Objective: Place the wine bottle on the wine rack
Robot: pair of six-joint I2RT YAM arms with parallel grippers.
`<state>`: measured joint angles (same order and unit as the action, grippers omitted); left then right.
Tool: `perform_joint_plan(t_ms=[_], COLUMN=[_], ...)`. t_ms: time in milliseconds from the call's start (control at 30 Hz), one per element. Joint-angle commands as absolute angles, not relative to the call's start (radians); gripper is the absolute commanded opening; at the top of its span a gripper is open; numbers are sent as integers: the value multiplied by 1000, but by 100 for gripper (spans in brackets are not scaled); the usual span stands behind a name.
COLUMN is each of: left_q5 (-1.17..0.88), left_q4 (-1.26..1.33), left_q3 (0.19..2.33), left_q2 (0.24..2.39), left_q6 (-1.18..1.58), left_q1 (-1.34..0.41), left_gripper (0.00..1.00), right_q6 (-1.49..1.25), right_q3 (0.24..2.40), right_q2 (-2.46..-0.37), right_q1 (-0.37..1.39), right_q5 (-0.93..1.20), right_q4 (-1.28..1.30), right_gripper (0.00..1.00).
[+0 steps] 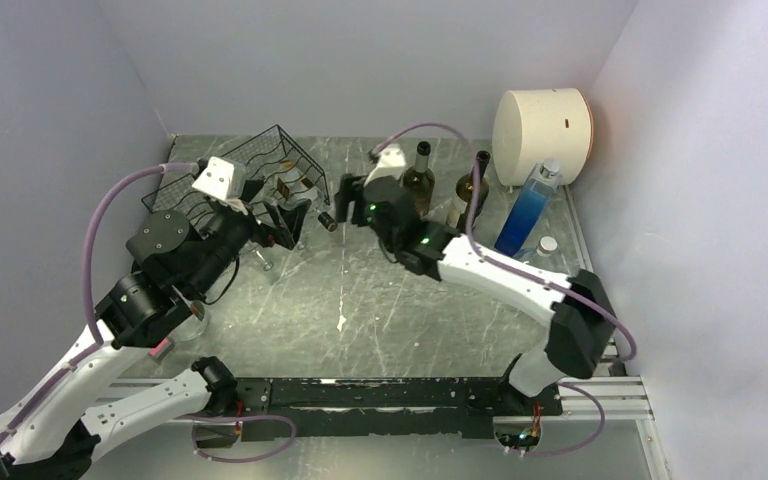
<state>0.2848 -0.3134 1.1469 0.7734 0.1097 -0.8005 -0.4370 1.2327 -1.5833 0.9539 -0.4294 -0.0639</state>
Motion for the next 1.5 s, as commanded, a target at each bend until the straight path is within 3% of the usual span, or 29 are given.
perform_joint_plan(t_ms=[0,233,633,800,1033,1233,1367,1467], left_q5=[329,352,330,313,316,310,318,321], left_q4=[-225,-178,-183,-183,-191,-195,-193,-186], left_q3=[1107,1090,1096,1092,1088,1087,1088,1083], left_q2=[762,805,880,889,899,907,909,911], left_q6=[128,162,195,194,193,190,198,200], left_q1=[-804,-804,-805,-804,-804,-804,-805,-804], left_gripper=[99,99,99,99,99,99,99,99], right_q6=[-393,-336,-293,-228,-183,-137,-122,-110], right_q3=[1256,1297,1415,1531,1581,1574,1574,1565], right_q2=[-1473,-1380,-1516,-1638,-1695,-1707,-1707,-1686], right_q1=[861,733,600,577,560,552,553,553], right_q5=[-627,-642,-503,-460,-498,-471,-436,-402], right_q4=[152,248,299,371,370,344,350,350], right_gripper=[70,72,68,57,55,38,16,7])
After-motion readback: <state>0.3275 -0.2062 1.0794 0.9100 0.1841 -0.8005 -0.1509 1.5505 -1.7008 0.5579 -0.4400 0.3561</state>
